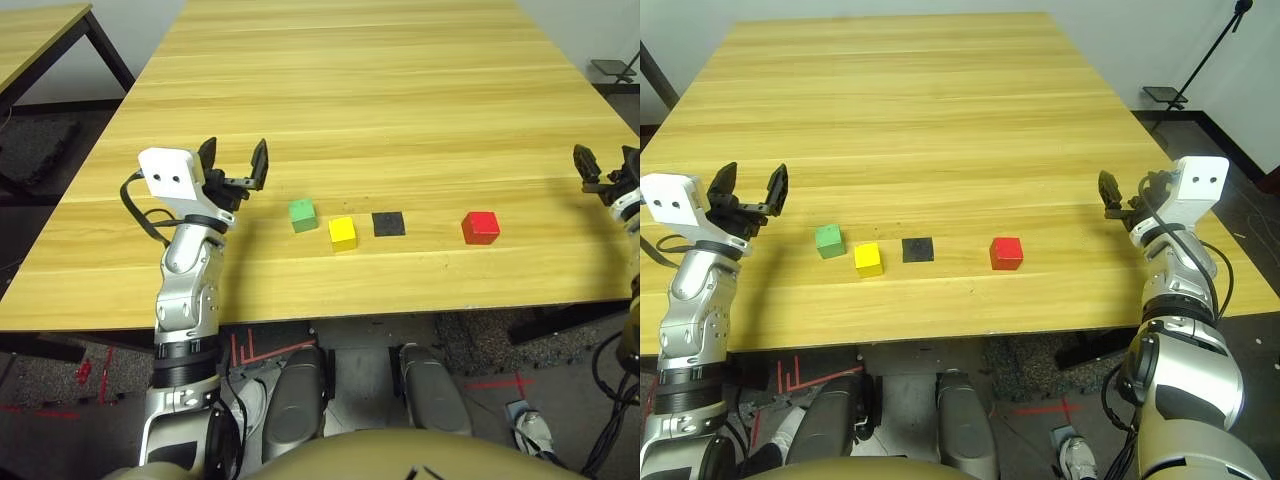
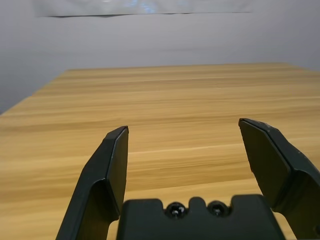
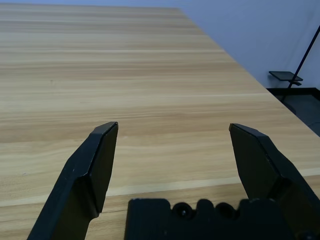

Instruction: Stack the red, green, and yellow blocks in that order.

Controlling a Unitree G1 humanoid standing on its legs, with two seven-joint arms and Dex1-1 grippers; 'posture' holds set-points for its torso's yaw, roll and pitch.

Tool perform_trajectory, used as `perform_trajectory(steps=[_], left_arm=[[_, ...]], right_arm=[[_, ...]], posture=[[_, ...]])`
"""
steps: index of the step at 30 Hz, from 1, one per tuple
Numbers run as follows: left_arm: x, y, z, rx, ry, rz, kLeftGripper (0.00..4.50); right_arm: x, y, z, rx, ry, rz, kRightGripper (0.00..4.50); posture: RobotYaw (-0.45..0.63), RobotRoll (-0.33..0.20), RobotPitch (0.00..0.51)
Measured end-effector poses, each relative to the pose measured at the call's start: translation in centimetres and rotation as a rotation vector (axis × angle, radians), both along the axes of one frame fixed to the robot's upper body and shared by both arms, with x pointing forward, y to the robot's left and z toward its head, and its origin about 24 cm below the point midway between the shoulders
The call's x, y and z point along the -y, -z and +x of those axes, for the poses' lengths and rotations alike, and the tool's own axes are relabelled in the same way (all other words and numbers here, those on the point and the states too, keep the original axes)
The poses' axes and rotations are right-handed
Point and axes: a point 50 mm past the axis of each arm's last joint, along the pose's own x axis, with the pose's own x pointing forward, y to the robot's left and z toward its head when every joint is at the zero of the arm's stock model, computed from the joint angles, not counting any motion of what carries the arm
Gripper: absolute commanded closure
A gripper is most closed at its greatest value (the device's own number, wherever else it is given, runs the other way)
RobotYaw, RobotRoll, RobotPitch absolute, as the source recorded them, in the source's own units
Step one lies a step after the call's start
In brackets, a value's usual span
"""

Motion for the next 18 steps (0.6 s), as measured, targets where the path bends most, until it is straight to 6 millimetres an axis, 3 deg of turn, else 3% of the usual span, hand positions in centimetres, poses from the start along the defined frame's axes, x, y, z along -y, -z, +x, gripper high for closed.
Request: perform_trajectory(steps=[6, 9, 13, 15, 18], left_arm=[[-0.9, 0.9, 0.1, -0.035, -0.034, -0.023, 0.01], [-1.2, -0.9, 0.4, -0.028, 0.114, 0.005, 0.01], [-0.7, -4.0, 0.0, -0.065, 0.418, 0.163, 0.01], [-0.3, -4.4, -0.1, -0.104, 0.517, 0.205, 0.01], [0.2, -5.0, -0.1, -0.129, 0.619, 0.262, 0.01]], right_arm=[[0.0, 0.3, 0.0, -0.027, -0.006, 0.015, 0.0], [-0.9, -1.8, 1.0, -0.052, -0.186, -0.029, 0.0], [-3.1, -6.5, 2.0, -0.079, -0.531, -0.176, 0.0], [-4.7, -7.3, 1.9, -0.124, -0.708, -0.235, 0.0], [-6.8, -6.8, 1.3, -0.248, -0.943, -0.283, 0.0]], posture=[[0.09, -0.14, 0.11], [0.1, -0.148, 0.102], [0.12, -0.164, 0.087], [0.13, -0.165, 0.083], [0.13, -0.162, 0.078]])
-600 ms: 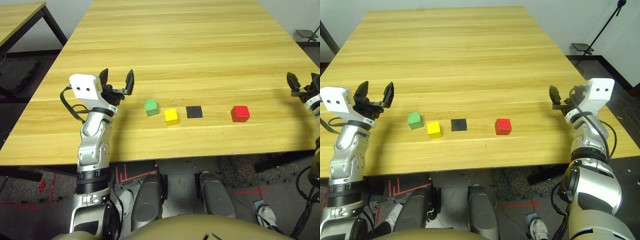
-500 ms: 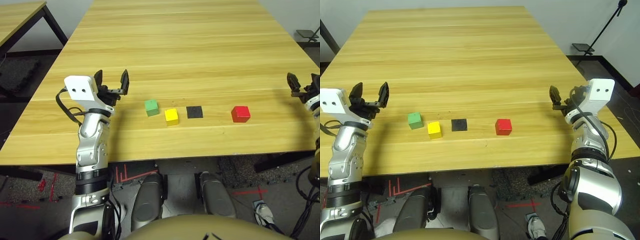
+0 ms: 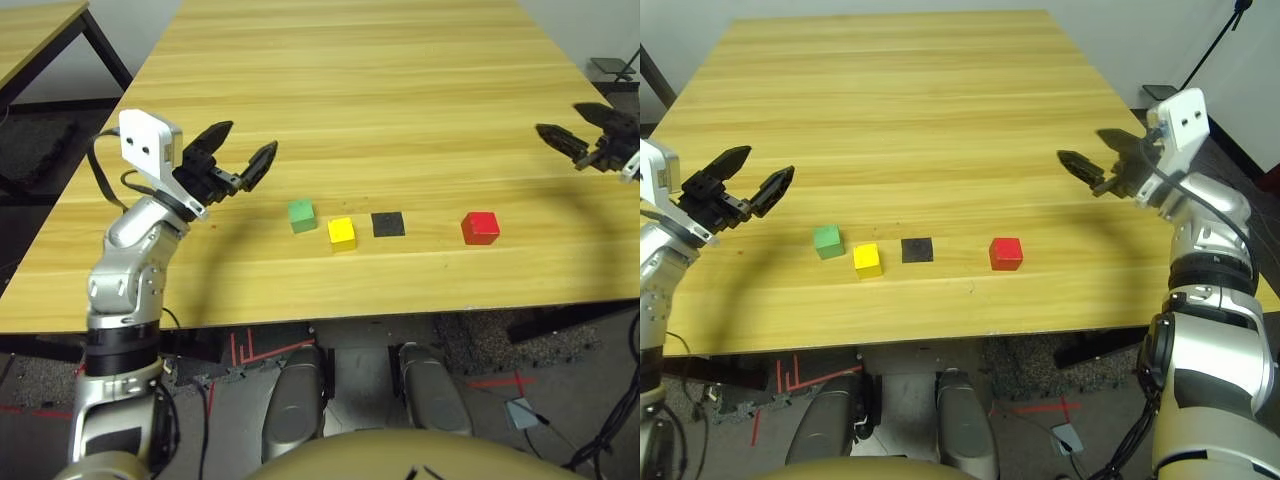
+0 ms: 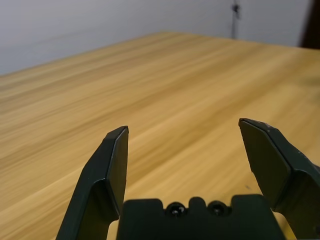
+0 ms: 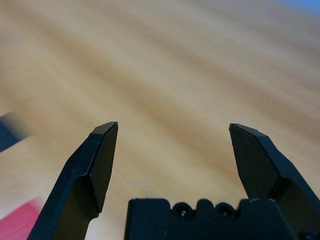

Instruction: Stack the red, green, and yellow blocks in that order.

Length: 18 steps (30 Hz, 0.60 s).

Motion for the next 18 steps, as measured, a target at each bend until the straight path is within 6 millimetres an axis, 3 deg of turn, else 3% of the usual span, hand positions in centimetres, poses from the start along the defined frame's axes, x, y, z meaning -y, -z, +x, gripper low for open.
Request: perform_trajectory(steps=[3, 8, 18], left_arm=[[0.9, -0.8, 0.1, -0.022, 0.114, 0.048, 0.01], [2.2, -0.9, 0.0, -0.083, 0.261, 0.128, 0.01], [3.2, 1.3, -1.0, -0.252, 0.495, 0.332, 0.01]], right_arm=[[-1.1, 0.7, -1.0, -0.139, -0.172, -0.091, 0.0], [-2.4, 1.2, -1.6, -0.22, -0.335, -0.237, 0.0], [-3.2, 2.8, -0.9, -0.276, -0.404, -0.402, 0.0]], posture=[[0.13, -0.163, 0.076], [0.17, -0.162, 0.069], [0.21, -0.156, 0.07]])
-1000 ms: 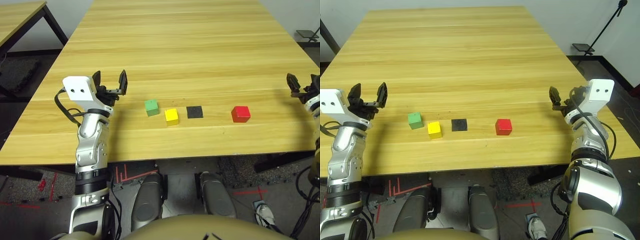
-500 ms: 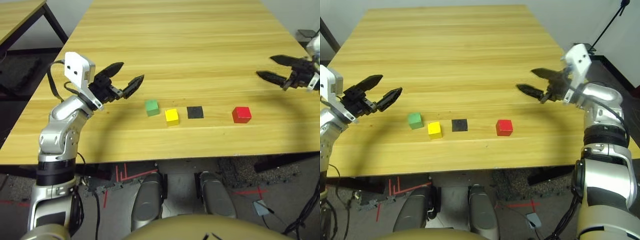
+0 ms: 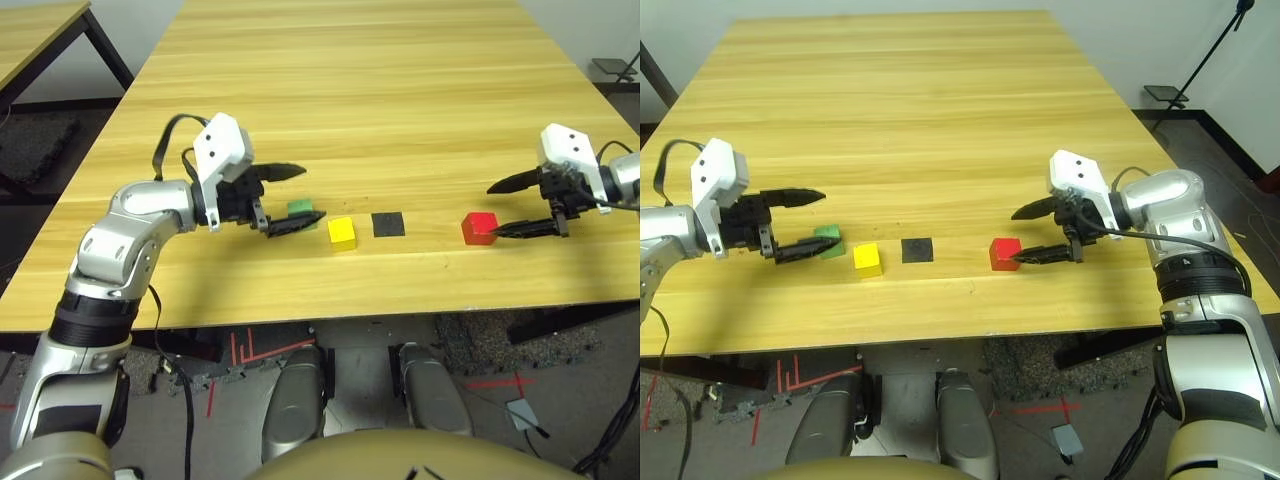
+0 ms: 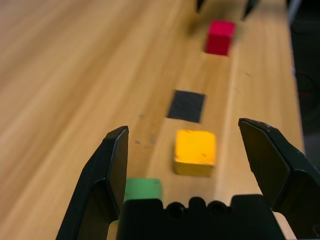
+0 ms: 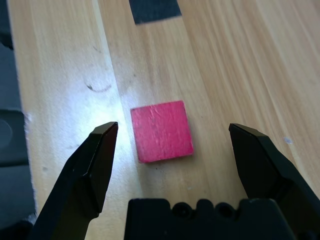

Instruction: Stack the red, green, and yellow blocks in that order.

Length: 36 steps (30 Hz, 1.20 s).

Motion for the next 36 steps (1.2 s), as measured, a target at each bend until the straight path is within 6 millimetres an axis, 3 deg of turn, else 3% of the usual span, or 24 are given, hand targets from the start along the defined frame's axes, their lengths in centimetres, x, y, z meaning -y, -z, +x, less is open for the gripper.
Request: perform_trajectory(steps=[8, 10, 13, 17, 20, 25, 33, 36], left_arm=[[-0.4, 0.7, -0.5, -0.042, 0.027, 0.05, 0.01], [-0.4, 0.8, -0.5, -0.046, 0.024, 0.052, 0.0], [-0.4, 0.6, -0.6, -0.041, 0.017, 0.052, 0.0], [-0.6, 0.3, -0.7, -0.033, 0.012, 0.063, 0.0], [-0.8, 0.0, -0.8, -0.029, 0.004, 0.074, 0.0], [-0.5, -0.5, -0.7, -0.02, 0.0, 0.08, 0.0], [0.3, -0.5, -0.4, -0.053, -0.024, 0.064, 0.0], [0.6, -0.4, -0.4, -0.061, -0.036, 0.062, 0.0]], right_arm=[[-0.7, 2.2, 0.2, -0.035, -0.035, -0.035, 0.0], [-1.0, 2.7, 0.4, -0.026, -0.038, -0.041, 0.28], [-1.5, 3.0, 0.7, -0.006, -0.044, -0.043, 1.08], [-1.7, 2.0, 1.5, 0.038, -0.04, -0.068, 2.47], [-3.2, 1.2, 2.2, 0.06, -0.062, -0.044, 2.45], [-7.8, 0.3, 3.1, 0.065, -0.151, 0.008, 2.45], [-13.2, 1.9, 3.3, 0.021, -0.249, 0.017, 2.45], [-14.1, 1.9, 3.7, 0.021, -0.25, 0.017, 2.45]], posture=[[0.24, -0.156, 0.082], [0.26, -0.156, 0.083], [0.27, -0.156, 0.083], [0.29, -0.161, 0.085], [0.3, -0.164, 0.084], [0.31, -0.171, 0.083], [0.37, -0.186, 0.09], [0.39, -0.189, 0.094]])
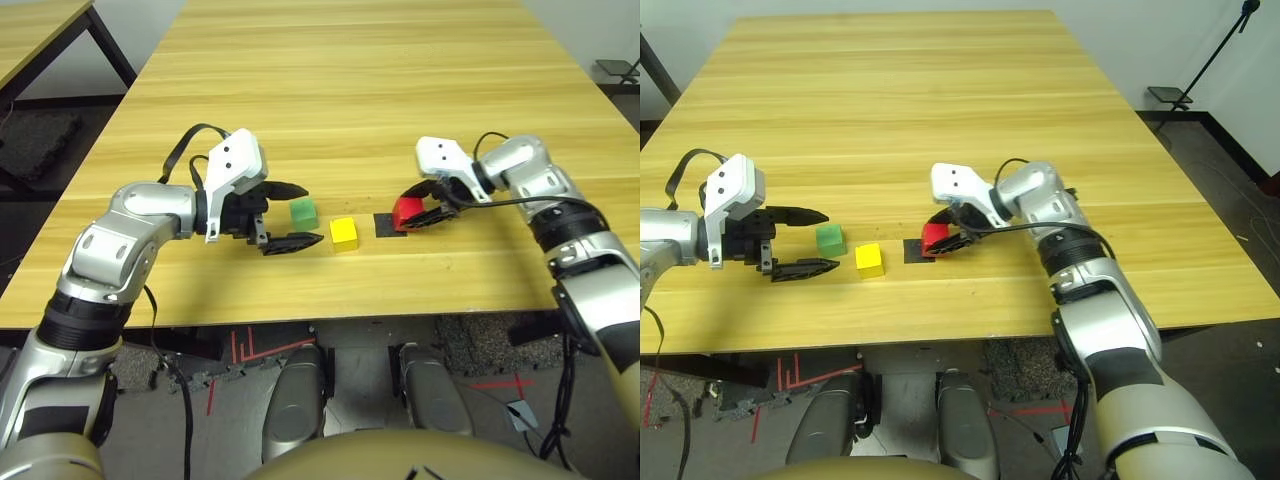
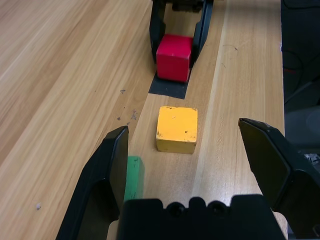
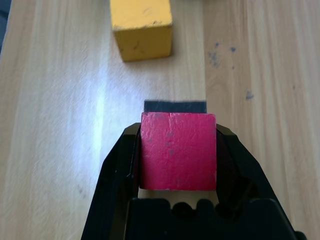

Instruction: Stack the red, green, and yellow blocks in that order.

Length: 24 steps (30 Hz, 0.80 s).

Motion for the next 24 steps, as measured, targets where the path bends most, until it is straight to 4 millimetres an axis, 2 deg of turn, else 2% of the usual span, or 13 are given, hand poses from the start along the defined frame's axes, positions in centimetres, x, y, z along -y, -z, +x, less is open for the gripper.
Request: perform_trajectory(steps=[5, 14, 21, 24], left_arm=[[0.1, 0.0, -0.2, 0.003, -0.022, 0.005, 0.0], [0.0, 0.2, -0.6, -0.001, -0.05, -0.002, 0.0], [-0.7, -0.6, 0.4, 0.032, -0.08, 0.032, 0.0], [-0.9, -1.1, 1.2, 0.046, -0.074, 0.056, 0.0]], right_arm=[[-0.9, 0.0, 0.2, 0.009, -0.012, -0.002, 2.45], [-1.1, 0.4, 0.2, 0.008, -0.03, -0.032, 2.45], [-1.1, 0.4, -0.2, -0.009, -0.085, -0.04, 0.04], [-0.3, -0.4, -0.4, -0.011, -0.125, -0.012, 0.04]], posture=[[0.41, -0.193, 0.098], [0.42, -0.195, 0.103], [0.39, -0.171, 0.093], [0.36, -0.158, 0.088]])
